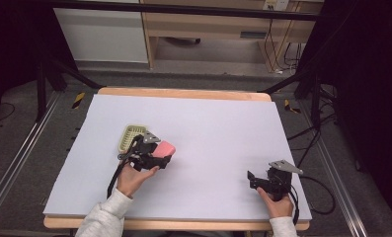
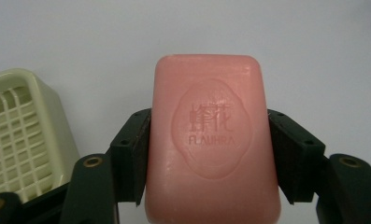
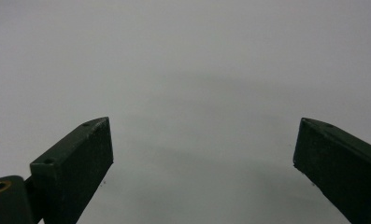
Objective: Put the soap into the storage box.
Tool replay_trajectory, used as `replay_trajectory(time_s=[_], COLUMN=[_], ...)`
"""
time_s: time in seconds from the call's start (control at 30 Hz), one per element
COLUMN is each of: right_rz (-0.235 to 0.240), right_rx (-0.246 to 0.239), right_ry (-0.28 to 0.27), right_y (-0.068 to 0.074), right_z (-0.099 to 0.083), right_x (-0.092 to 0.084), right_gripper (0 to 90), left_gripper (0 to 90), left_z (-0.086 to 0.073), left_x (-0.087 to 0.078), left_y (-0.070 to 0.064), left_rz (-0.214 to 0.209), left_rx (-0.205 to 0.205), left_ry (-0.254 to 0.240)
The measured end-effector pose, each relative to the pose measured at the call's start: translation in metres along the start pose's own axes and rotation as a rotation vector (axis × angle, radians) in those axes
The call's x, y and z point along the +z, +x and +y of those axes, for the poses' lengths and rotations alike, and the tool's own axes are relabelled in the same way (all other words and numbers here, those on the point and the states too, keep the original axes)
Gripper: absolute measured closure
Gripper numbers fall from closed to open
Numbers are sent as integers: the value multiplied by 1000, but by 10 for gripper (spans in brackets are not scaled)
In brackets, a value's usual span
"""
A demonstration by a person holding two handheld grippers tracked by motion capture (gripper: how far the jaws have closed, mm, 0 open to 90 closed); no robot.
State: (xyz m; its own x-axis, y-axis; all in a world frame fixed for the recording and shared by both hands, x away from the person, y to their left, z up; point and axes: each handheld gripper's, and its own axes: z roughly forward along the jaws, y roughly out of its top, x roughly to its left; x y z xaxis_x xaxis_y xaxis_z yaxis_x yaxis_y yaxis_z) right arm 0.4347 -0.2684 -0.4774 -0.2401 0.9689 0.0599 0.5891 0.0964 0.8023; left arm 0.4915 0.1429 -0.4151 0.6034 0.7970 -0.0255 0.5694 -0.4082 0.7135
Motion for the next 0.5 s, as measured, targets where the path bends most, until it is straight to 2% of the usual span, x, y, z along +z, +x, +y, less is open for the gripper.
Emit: replay_trajectory(time_s=[0.5], right_rz=[3], right_rx=[-8], right_ry=[1], right_y=[1], right_z=[0], right_x=[0], right_gripper=[53], left_gripper=[372], left_z=[-3], left_x=[-15], left_y=[24], left_rz=[34], left_rx=[-61], left_ry=[-31])
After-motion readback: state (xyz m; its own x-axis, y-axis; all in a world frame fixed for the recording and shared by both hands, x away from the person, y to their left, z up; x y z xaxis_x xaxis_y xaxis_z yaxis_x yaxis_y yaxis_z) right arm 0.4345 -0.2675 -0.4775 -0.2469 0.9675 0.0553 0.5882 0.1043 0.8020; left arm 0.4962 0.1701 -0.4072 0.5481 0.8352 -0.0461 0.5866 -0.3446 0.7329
